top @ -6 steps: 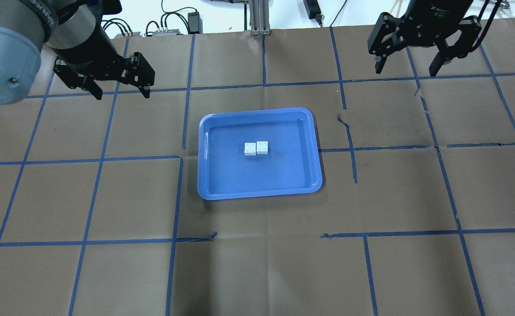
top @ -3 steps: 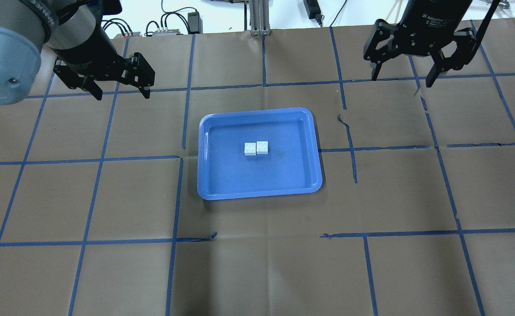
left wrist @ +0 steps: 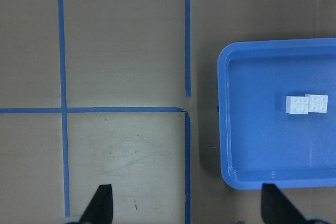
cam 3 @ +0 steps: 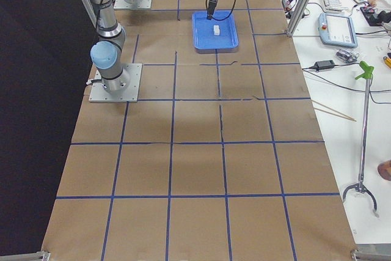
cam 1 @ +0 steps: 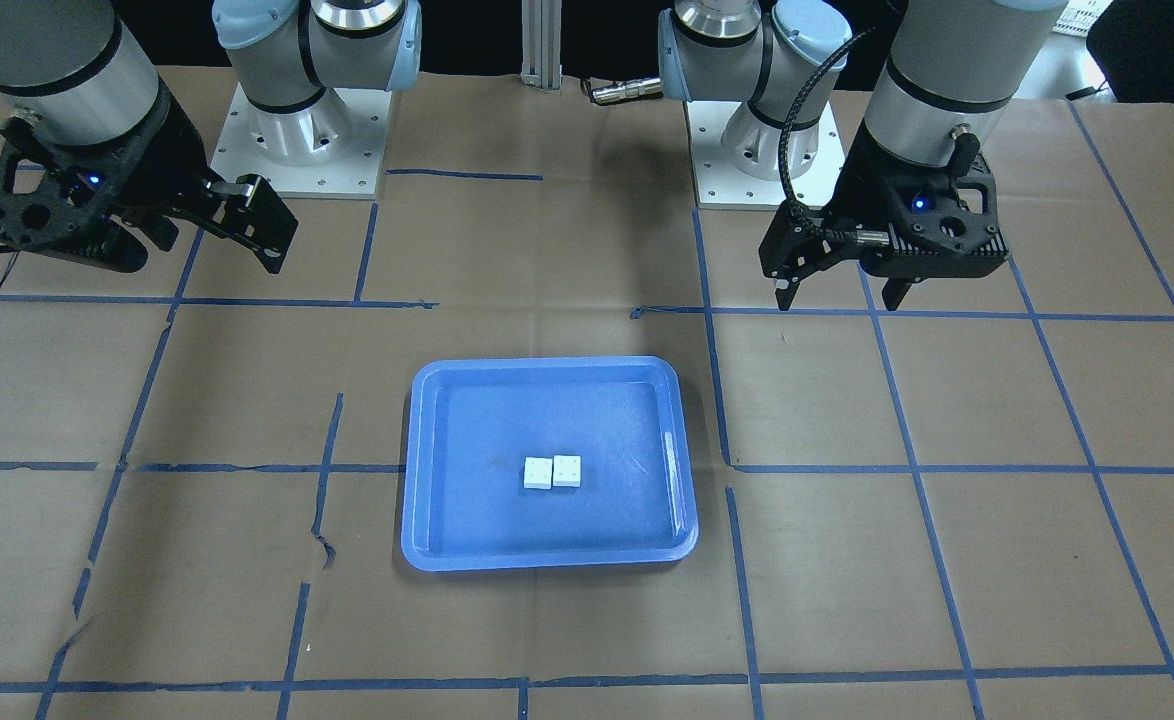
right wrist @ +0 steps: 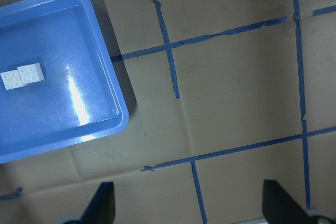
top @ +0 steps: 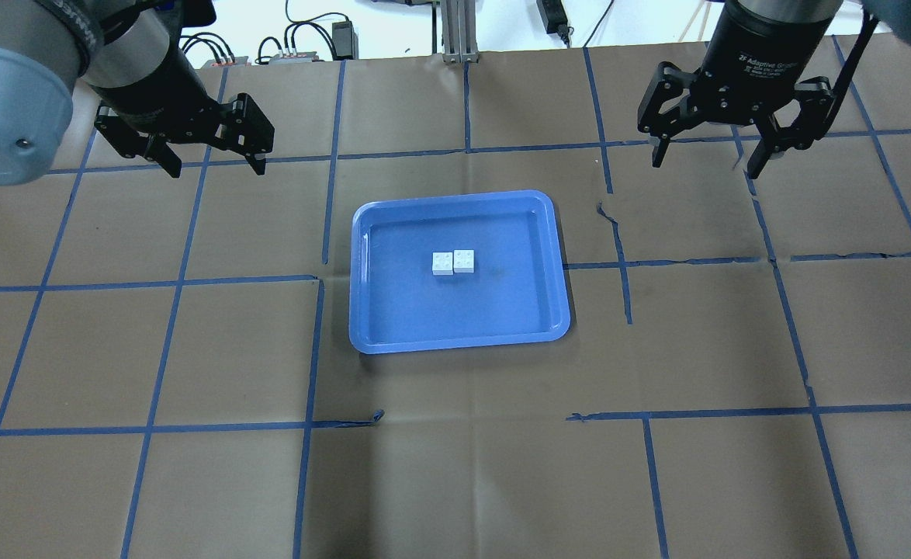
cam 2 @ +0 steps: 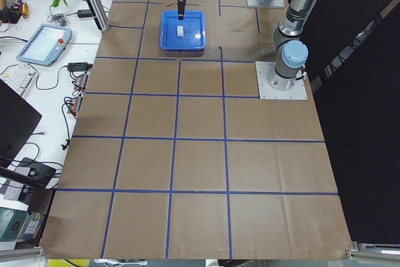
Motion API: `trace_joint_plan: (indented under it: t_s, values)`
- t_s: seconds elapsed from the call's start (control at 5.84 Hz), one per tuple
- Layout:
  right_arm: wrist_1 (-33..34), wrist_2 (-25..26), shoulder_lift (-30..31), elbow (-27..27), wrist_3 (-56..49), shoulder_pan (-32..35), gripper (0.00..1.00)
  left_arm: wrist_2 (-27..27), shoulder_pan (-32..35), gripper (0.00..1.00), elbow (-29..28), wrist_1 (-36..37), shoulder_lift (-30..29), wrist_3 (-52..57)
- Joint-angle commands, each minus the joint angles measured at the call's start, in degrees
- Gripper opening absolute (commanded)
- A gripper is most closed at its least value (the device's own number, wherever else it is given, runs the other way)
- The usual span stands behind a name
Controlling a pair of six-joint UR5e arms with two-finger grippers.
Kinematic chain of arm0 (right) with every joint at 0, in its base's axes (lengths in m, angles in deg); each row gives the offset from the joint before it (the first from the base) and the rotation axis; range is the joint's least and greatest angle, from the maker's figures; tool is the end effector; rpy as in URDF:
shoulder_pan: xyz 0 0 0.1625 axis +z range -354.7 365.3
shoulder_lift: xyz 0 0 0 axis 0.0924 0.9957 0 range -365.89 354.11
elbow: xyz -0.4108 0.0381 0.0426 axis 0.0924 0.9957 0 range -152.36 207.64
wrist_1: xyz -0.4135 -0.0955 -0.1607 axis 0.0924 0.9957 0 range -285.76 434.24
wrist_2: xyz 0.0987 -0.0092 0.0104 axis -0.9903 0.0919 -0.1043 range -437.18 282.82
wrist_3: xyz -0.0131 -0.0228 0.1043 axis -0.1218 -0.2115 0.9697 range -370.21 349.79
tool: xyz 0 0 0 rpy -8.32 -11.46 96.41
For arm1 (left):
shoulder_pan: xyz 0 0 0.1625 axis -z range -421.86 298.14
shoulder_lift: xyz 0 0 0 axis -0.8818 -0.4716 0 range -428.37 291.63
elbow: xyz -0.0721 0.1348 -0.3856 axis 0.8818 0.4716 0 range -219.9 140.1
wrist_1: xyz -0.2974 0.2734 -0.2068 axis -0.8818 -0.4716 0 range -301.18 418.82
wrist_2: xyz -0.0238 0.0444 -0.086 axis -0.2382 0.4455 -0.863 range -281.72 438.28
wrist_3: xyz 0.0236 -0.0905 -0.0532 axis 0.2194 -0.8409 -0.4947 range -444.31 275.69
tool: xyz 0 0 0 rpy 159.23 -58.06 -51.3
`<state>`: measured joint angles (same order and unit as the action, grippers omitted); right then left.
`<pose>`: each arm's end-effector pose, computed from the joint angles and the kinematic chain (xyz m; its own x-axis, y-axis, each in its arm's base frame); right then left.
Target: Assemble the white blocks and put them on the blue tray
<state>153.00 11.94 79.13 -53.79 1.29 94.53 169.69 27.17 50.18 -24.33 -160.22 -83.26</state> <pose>0.1276 -0.5551 0.4830 -0.9771 0.2127 0.0116 0.2123 0.9680 0.1335 -0.1213 -0.5576 0.4638 -0.9997 -0.0007 -0.0260 0.0015 0.9963 -0.0854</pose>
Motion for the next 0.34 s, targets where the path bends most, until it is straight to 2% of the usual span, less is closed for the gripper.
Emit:
trace_joint_plan:
  t_s: [0.0,0.17]
  values:
    - [0.08,-0.09,0.06,-0.13,0.02,0.16,1.0,0.0,0.0,0.99,0.09,-0.09,0.09,0.0]
    - [0.08,-0.09,0.06,-0.22,0.02,0.16,1.0,0.0,0.0,0.99,0.78,0.09,0.0,0.0]
